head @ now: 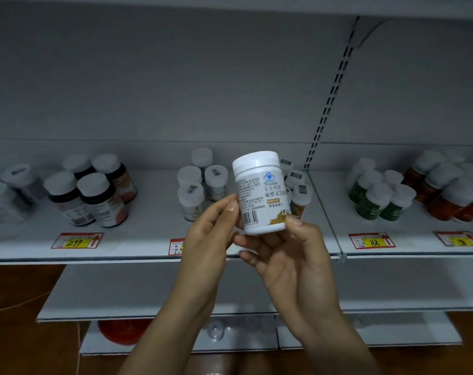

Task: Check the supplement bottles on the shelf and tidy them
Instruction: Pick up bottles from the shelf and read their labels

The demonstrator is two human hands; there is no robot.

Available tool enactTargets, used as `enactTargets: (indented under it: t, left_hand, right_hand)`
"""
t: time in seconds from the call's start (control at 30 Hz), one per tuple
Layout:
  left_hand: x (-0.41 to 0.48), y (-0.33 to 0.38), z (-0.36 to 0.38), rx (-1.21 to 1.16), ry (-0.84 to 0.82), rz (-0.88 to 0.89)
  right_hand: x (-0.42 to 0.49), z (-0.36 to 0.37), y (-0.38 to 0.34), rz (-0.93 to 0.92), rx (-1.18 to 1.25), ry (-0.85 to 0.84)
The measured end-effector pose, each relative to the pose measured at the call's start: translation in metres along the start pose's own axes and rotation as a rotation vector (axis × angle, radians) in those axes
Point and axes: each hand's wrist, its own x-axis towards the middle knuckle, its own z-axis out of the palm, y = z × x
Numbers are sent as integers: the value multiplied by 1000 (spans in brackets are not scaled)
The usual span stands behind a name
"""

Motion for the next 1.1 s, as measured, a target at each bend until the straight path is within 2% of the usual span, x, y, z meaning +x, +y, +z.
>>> enactTargets:
  t: [0.17, 0.33, 0.43, 0.5, 0.57, 0.63, 0.7, 0.77, 0.83, 0.93, 1.1]
  left_hand:
    - [1, 12, 2, -103, -166, -54]
    - [6, 16, -6, -158, -299, -133]
    - [7, 14, -8, -177, -322, -207]
    - [6, 13, -8, -216, -303, -158]
    - [7, 12, -10, -252, -220, -101]
    - [9, 11, -12, -255, -144, -84]
    - [7, 11, -12, -234, -88, -69]
    - [5, 11, -9, -209, -54, -51]
    - [2, 11, -5, -183, -52, -23]
    - [-2, 11, -1, -180, -14, 14]
    - [-8, 12, -1, -119, -15, 16]
  right_hand:
    - [2, -2, -2, 20, 121, -139]
    - [5, -6, -4, 189, 217, -212]
    - [4, -6, -2, 278, 186, -168]
    - [4, -1, -4, 287, 67, -43]
    - [3, -1, -4, 181, -201, 137]
    - [1, -4, -2, -72, -480, 284]
    - [-4, -6, 0, -335, -636, 371]
    - [-10, -7, 3, -569, -794, 325]
    - [-14, -5, 7, -725, -1064, 229]
    - [-14, -3, 18, -739, -1264, 176]
    - [-9, 2, 24, -707, -1155, 270]
